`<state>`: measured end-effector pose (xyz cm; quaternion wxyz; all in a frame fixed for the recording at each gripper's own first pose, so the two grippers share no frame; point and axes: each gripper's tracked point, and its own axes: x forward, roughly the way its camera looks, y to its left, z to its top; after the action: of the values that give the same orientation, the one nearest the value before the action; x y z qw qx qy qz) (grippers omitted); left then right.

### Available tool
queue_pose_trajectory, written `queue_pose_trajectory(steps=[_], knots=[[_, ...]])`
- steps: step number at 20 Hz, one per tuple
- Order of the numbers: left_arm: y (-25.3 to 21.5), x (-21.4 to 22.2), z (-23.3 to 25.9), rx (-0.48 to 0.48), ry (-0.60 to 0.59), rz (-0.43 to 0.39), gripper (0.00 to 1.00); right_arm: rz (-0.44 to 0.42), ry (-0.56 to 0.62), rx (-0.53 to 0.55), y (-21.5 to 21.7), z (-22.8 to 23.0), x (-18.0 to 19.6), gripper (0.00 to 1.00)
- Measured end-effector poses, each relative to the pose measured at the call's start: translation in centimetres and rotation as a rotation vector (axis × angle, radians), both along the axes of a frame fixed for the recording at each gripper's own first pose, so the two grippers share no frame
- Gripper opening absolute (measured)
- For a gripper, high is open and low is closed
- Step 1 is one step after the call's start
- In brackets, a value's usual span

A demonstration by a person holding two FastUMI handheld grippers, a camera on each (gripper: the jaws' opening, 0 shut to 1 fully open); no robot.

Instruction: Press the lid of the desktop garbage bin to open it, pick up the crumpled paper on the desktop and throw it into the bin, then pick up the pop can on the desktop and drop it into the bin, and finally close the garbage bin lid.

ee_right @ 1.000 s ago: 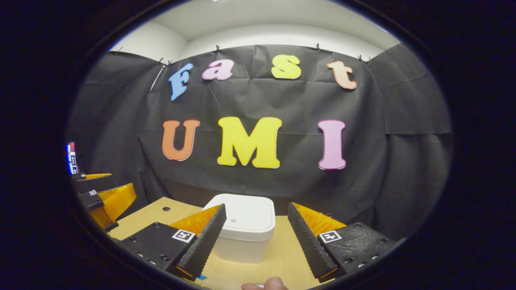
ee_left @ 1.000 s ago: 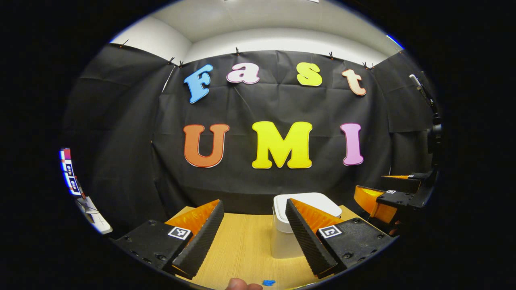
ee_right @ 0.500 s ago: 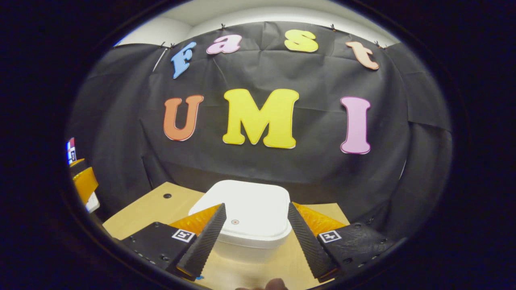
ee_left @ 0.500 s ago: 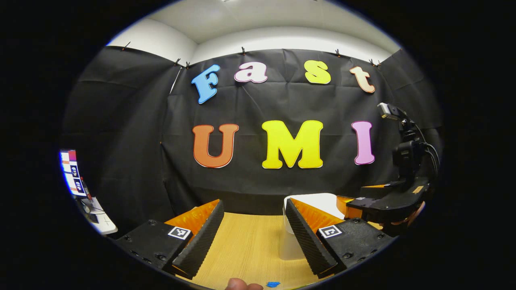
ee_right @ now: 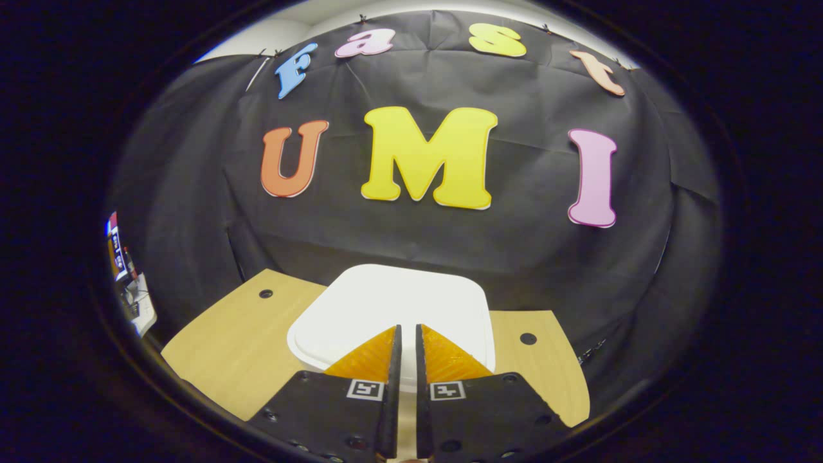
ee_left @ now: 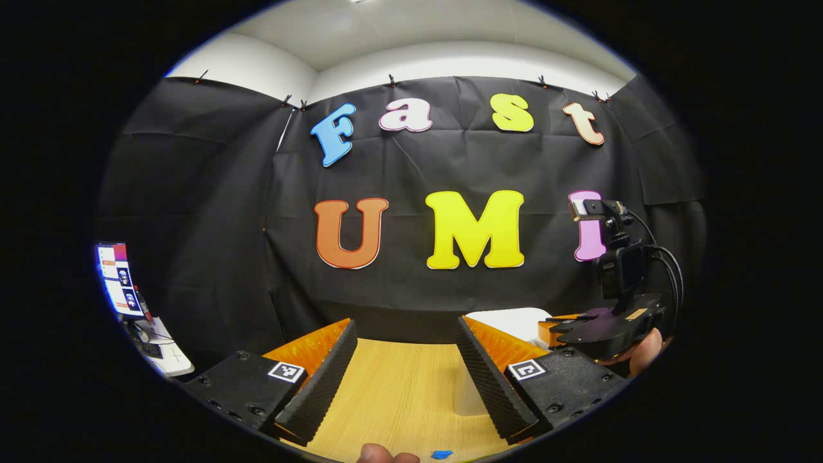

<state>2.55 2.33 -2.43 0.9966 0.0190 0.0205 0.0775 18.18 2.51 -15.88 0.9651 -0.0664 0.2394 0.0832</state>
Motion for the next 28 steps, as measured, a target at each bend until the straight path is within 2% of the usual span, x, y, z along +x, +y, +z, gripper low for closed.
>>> queue_pose_trajectory(steps=[1,4,7,10,12,13,15,18,20,21,23,28], knots=[[0.2,0.0,-0.1,0.001,0.003,0.003,0.99,0.002,0.015,0.031,0.0,0.2,0.1,0.00],[0.7,-0.2,-0.5,0.003,0.010,0.008,0.99,-0.010,0.062,0.060,-0.2,-1.5,-0.1,0.00],[0.6,0.0,-1.5,-0.035,0.033,0.001,0.99,-0.023,0.089,0.084,-0.4,-2.1,-0.3,0.01],[0.8,-0.2,-1.2,-0.018,0.026,-0.003,0.99,-0.046,0.025,0.075,-0.3,-0.7,-0.3,0.01],[1.1,-0.4,-1.6,-0.024,0.033,-0.003,0.99,-0.010,-0.003,0.102,1.0,0.6,-1.1,0.01],[1.1,-0.6,-2.1,-0.033,0.048,-0.002,0.99,-0.011,-0.052,0.101,0.7,2.1,-1.3,0.07],[0.6,-1.0,-2.3,-0.057,0.049,-0.025,0.99,-0.002,-0.125,0.093,0.5,4.5,-1.8,0.53],[0.8,-1.1,-2.8,-0.066,0.059,-0.032,0.99,-0.006,-0.195,0.076,0.1,6.4,-3.0,0.84],[0.6,-1.3,-2.9,-0.072,0.059,-0.044,0.99,-0.006,-0.228,0.071,0.0,7.4,-4.2,0.90],[0.6,-1.3,-2.9,-0.076,0.056,-0.049,0.99,-0.007,-0.244,0.067,-0.1,7.8,-4.8,0.98],[0.7,-1.7,-3.5,-0.081,0.068,-0.051,0.99,-0.008,-0.271,0.071,-0.2,8.6,-6.1,0.96],[0.1,-3.6,-6.0,-0.075,0.113,-0.070,0.99,0.002,-0.273,0.076,-0.4,8.7,-9.5,0.98]])
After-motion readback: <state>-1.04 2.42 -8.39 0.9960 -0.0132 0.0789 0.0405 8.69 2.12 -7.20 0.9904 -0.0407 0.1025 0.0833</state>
